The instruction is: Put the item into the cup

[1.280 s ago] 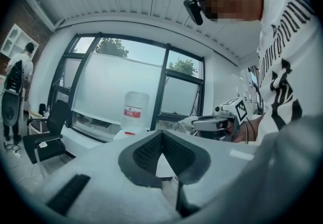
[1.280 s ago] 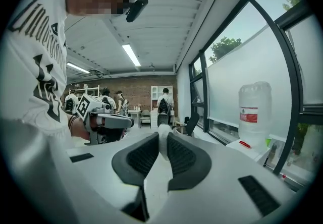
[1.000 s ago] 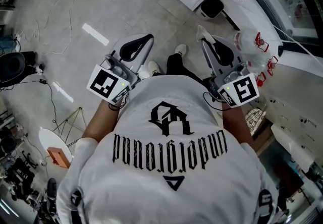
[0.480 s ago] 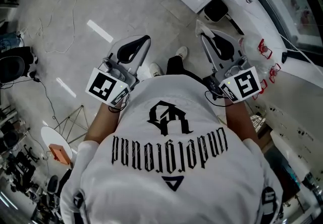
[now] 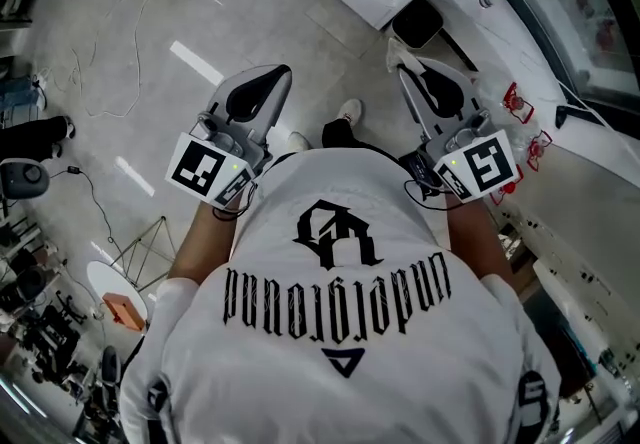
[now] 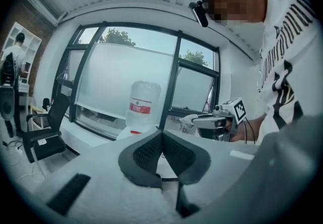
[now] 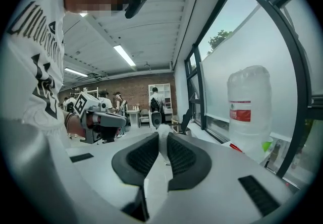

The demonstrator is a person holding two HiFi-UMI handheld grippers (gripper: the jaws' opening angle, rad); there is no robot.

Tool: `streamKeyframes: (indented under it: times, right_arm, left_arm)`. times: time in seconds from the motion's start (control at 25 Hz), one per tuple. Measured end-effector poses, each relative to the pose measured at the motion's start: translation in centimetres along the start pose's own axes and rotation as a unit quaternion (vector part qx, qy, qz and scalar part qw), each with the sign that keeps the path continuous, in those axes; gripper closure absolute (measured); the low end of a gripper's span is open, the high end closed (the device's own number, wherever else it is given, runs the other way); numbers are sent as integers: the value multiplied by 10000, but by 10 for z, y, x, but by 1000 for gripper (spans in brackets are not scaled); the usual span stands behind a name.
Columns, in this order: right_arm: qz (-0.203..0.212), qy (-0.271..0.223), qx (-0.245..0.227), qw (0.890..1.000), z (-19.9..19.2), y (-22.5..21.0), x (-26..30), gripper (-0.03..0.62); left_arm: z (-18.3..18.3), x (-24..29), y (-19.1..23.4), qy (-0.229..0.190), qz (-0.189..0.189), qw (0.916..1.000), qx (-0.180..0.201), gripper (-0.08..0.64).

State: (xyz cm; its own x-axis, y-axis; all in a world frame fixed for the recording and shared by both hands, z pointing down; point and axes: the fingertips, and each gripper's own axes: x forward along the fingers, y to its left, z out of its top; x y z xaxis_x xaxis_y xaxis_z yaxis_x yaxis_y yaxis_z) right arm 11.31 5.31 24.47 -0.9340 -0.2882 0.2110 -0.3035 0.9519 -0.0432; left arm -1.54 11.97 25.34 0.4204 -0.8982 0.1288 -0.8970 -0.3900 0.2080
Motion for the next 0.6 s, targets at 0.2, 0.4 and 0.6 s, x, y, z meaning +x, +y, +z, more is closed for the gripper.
streamKeyframes:
  times: [0.2,0.4,0.6]
  right_arm:
    - [-170,-104,107,9997,-2,-48,-18,538]
    - [-292,-161,182,9993,-3,-80,-35,538]
    - [-465,-196,252,9984,-4,-97,-42,538]
  left_arm:
    - [8,53,-8,80,-175,9998,29,548]
    - [19,90,-19,104,-307,9994,93,548]
    - [25,113,-19,127,-477,9986,191,548]
